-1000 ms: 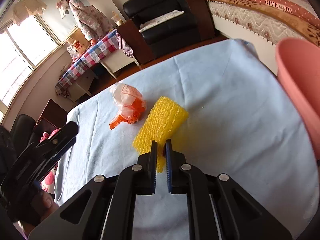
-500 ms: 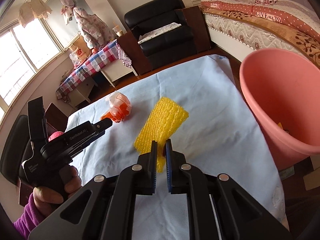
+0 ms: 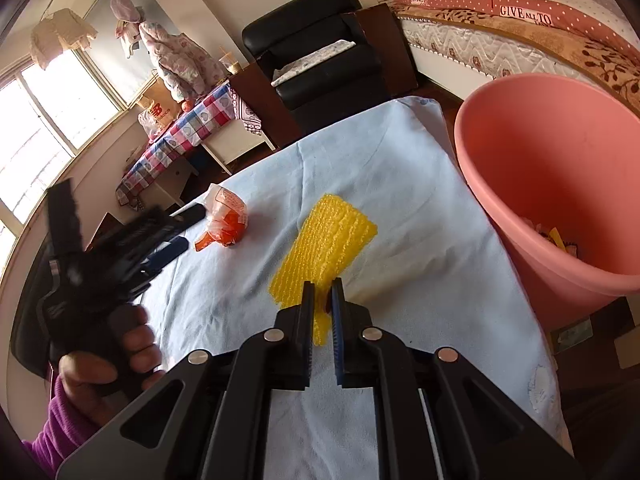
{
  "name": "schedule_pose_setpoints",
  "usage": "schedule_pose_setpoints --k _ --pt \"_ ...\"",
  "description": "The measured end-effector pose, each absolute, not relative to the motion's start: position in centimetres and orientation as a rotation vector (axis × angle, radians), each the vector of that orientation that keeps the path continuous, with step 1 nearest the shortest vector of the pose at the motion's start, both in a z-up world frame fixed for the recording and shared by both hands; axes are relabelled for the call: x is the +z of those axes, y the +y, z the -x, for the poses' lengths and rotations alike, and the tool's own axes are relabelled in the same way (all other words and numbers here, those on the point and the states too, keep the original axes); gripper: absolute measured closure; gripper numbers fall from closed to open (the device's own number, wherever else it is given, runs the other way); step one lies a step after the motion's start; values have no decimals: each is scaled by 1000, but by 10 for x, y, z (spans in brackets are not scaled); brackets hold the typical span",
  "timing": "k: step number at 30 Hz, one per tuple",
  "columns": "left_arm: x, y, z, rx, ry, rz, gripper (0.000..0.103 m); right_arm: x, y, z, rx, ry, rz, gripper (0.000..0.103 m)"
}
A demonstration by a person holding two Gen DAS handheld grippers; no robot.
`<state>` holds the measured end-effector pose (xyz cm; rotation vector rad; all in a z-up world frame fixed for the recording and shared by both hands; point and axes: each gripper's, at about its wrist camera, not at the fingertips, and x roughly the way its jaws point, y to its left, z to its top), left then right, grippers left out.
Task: Collect trash
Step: 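Grasp the yellow foam net with the right tool while the left tool grasps the orange-white plastic bag, then carry the yellow foam net and orange-white bag over the pink bucket with both tools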
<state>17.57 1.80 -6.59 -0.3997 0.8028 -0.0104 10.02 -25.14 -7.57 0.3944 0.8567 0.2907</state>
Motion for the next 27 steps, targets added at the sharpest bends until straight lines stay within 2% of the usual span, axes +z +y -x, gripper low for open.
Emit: schedule_pose_setpoints --k 2,3,4,5,9,14,27 --pt "-77 17 -180 -10 814 408 43 -72 -252 -98 291 844 -382 94" --pt "-78 15 -179 -16 805 404 47 -71 -252 -98 289 839 -376 94" --pt "-77 14 -179 -24 795 392 51 -70 -253 -97 287 836 -370 94" --pt "-76 12 -178 -42 788 381 62 -70 -252 -97 286 837 -370 94" --pt "-73 1 -175 -92 789 340 77 -74 -252 -97 292 851 -381 94" --pt "-66 0 -166 -116 781 316 81 -73 -250 -95 298 850 -371 94" --pt "-27 -14 -103 -199 724 218 81 -63 -247 -82 293 818 -332 94"
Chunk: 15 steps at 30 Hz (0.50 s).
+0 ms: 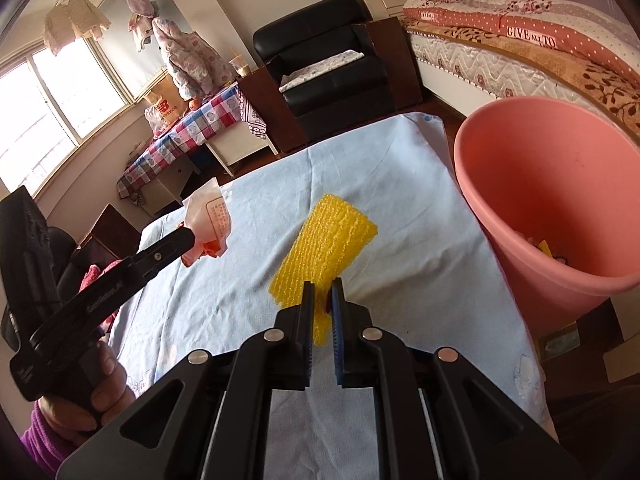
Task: Collect trash
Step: 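Carry the yellow foam net and orange-white bag over the pink bucket with both tools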
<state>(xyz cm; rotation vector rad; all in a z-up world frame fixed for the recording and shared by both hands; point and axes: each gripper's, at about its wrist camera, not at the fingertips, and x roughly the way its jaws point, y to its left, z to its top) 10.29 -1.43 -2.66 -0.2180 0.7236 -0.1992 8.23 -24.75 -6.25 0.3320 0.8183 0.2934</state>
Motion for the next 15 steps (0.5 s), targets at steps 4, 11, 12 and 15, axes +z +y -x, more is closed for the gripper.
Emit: schedule_pose_setpoints --k 4,11,12,15 --pt "-20 -24 -88 -212 730 203 81 -57 -248 -74 287 800 -315 94" --pt "-15 -50 -71 -223 747 161 81 -49 -259 -58 258 768 -301 94" --pt "-15 -53 -70 -225 748 156 81 -48 -262 -55 253 764 -299 94" --pt "-12 -63 -65 -227 746 136 81 -46 -268 -49 240 756 -298 94"
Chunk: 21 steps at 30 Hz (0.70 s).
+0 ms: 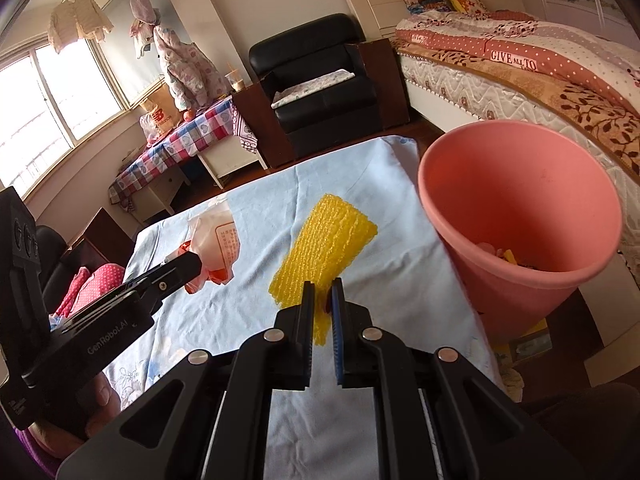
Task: Collect trash
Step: 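Carry the yellow foam net and orange-white bag over the pink bucket with both tools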
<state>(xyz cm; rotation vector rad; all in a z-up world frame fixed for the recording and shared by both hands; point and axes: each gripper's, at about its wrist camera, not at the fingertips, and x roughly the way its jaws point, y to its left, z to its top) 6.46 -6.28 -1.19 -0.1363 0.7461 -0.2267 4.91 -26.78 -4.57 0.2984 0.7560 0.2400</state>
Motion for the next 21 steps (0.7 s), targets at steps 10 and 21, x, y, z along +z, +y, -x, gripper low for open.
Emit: schedule_pose_setpoints --k 10,21 --pt "-3 -91 -55 -238 735 91 81 -40 -285 -31 198 728 -299 94" --pt "-1 -116 -60 -251 738 60 81 -38 -310 -23 141 707 -310 94"
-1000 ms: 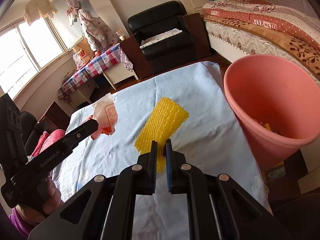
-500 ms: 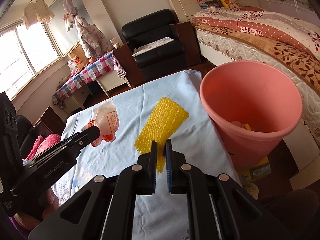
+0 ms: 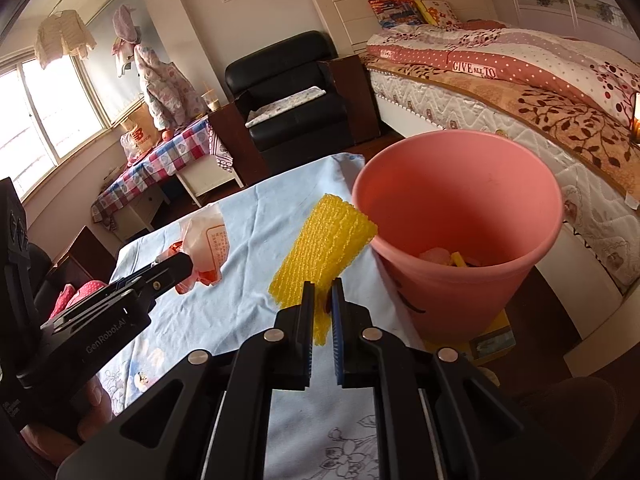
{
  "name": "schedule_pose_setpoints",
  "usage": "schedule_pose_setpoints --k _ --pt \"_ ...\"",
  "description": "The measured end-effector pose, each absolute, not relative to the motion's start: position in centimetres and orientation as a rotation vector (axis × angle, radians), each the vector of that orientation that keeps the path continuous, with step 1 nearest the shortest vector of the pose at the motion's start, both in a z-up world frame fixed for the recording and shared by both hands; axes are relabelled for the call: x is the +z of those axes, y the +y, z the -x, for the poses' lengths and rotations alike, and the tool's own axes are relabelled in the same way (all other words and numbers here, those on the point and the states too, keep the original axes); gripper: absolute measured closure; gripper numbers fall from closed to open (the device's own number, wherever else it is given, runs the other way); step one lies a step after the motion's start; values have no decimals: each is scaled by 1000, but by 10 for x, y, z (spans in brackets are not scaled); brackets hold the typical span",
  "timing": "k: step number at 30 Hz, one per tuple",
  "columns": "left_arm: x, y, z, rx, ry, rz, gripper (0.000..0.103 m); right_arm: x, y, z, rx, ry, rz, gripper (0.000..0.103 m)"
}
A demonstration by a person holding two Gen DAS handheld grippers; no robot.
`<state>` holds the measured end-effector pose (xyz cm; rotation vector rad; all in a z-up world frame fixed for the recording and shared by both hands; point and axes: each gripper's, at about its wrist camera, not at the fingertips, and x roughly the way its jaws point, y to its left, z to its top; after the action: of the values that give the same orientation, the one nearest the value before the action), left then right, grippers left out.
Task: Collect trash
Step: 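Carry the yellow foam net and orange-white bag over the pink bucket with both tools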
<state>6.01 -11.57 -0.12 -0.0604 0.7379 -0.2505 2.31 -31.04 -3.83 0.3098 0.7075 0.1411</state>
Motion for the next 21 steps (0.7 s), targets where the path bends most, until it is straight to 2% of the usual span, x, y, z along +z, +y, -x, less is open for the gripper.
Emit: schedule_pose_setpoints --k 21 --pt "2 -168 -79 -297 726 7 81 -40 -376 -22 22 661 -384 94"
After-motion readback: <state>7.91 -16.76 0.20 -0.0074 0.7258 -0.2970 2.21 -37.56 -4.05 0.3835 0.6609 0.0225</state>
